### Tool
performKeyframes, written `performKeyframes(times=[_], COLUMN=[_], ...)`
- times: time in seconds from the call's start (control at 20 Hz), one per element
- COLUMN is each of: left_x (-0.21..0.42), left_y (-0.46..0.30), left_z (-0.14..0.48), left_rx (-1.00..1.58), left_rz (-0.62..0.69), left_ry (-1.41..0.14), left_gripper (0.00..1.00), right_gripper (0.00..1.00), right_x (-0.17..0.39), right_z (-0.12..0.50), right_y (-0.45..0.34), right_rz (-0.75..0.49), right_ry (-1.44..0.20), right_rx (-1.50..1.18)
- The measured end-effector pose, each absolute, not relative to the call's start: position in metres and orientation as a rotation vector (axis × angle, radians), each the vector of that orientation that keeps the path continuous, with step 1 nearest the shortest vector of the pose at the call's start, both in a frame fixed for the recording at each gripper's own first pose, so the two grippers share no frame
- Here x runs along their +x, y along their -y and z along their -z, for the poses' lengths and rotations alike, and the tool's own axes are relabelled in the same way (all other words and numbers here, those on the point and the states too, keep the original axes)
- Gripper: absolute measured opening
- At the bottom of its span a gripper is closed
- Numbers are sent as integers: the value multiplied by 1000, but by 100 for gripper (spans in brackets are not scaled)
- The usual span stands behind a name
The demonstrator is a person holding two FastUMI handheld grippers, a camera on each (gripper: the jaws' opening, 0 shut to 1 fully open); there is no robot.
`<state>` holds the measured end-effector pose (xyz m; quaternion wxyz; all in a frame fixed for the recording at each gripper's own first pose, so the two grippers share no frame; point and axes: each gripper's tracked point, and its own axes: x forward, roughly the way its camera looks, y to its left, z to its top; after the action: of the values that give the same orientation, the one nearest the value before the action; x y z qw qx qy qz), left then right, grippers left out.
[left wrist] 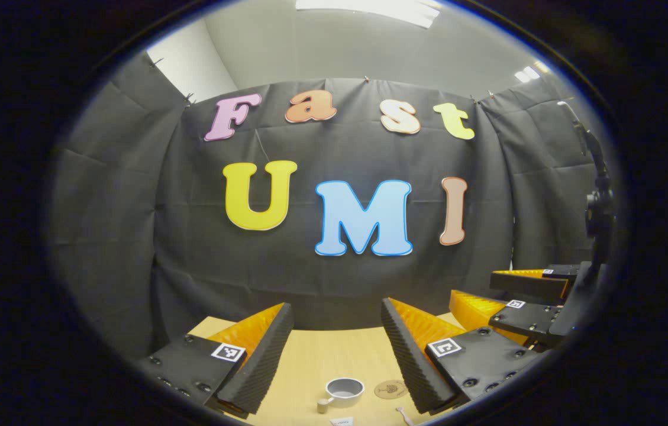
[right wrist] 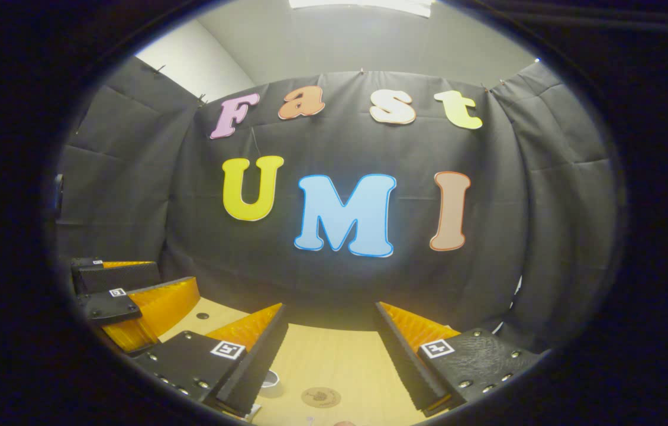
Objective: Put the toothbrush and toothpaste on the desktop into the cup, then pick up the cup and place it on the coaster on the desktop.
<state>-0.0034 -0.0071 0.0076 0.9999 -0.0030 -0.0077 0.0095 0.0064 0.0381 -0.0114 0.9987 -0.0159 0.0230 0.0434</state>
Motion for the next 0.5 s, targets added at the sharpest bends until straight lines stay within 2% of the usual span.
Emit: performKeyframes(times=[0.2,0.25,0.3,0.4,0.45,0.5], left_x=[1,2,2,4,4,5], left_y=[11,11,12,16,16,16], left_z=[-5,-1,1,8,11,11], left_rx=[-18,-23,-28,-43,-52,-62], left_rz=[-19,-18,-19,-13,-16,-17], left_ry=[3,-6,-13,-37,-44,-49], left_gripper=[99,96,99,99,96,99], right_gripper=[94,92,94,94,94,94], right_x=[7,6,6,7,6,5], right_z=[9,10,10,13,15,16], right_y=[-38,-39,-38,-34,-34,-34], right_rz=[-84,-87,-86,-74,-70,-69], right_ry=[-49,-52,-52,-58,-61,-63], right_rx=[-35,-35,-40,-57,-59,-52])
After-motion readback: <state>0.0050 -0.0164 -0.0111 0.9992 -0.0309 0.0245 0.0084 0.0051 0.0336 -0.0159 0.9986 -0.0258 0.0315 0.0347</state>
